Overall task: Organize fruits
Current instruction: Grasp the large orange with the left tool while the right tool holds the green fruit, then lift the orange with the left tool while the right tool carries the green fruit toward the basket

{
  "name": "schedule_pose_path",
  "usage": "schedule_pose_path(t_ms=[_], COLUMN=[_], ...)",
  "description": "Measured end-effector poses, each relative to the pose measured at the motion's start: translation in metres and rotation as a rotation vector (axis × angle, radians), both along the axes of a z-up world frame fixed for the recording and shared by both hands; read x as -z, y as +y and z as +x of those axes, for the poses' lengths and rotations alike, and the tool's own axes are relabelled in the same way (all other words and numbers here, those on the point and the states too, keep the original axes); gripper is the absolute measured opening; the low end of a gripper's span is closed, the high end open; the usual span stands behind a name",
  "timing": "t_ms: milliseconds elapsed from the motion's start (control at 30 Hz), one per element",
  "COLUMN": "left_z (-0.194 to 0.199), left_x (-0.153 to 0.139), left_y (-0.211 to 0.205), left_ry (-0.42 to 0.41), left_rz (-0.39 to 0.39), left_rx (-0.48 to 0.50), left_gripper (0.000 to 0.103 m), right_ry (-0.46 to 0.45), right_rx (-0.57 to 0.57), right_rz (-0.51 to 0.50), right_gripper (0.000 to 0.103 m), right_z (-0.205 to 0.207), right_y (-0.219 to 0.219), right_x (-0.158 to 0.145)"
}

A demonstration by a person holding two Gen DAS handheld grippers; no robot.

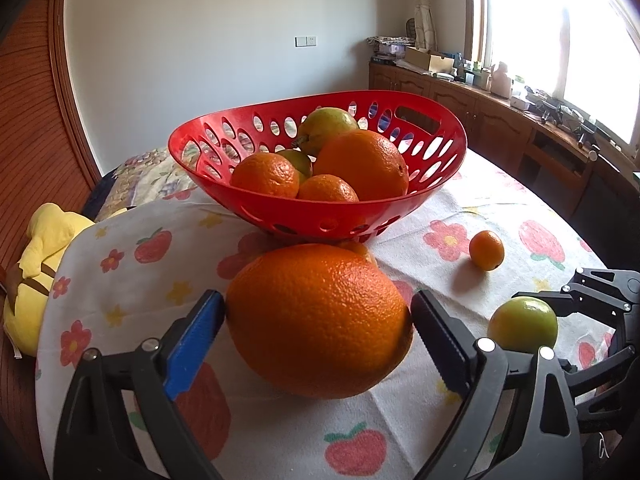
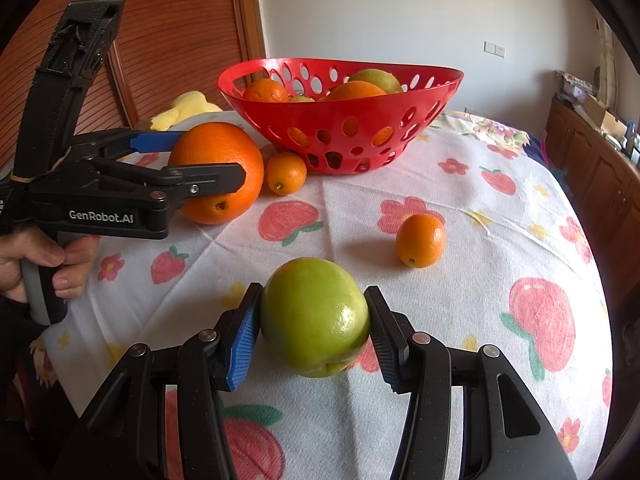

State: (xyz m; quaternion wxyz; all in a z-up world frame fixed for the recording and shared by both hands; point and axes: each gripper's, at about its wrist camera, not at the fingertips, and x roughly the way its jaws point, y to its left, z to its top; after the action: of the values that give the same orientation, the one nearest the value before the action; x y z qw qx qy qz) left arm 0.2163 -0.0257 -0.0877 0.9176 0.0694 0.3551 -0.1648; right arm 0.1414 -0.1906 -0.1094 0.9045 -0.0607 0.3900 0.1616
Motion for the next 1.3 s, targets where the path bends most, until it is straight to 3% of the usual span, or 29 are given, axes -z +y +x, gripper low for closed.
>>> schedule_pose_path(t_ms=[100, 200, 367, 500, 700, 1300], left_z=[0.001, 0.003, 0.006, 0.0, -0.017, -0.048], left_x=[0.002, 0.009, 0.013, 0.014, 0.009, -0.053], left_y=[-0.001, -0.004, 0.011, 0.011, 0.013, 0.016], left_ry=[0.005, 0.017, 0.035, 0.027, 0.031, -0.076], left_rz=[0.016, 0.081, 0.001, 0.018, -0.017, -0.066], left_rx=[-0.002, -0.022, -0.055, -0.042, -0.018, 0.031], left_gripper=[0.097, 0.096, 0.095, 0.094, 0.094, 0.094], right_ry=[0.001, 0.001, 0.001, 0.0, -0.001, -0.038], right_rx=[0.0, 0.0, 0.001, 0.0, 0.001, -0.003], right_rz=[0.001, 0.003, 0.009, 0.009, 0.009, 0.017], right_gripper=[0.052, 0.052, 0.052, 0.052, 0.052, 0.052], right_z=[0.0, 0.0, 0.0, 0.0, 0.0, 0.003], right_y=[0.0, 0.0, -0.001, -0.001, -0.002, -0.005], right_x=[0.0, 0.0, -0.001, 0.0, -0.001, -0.014])
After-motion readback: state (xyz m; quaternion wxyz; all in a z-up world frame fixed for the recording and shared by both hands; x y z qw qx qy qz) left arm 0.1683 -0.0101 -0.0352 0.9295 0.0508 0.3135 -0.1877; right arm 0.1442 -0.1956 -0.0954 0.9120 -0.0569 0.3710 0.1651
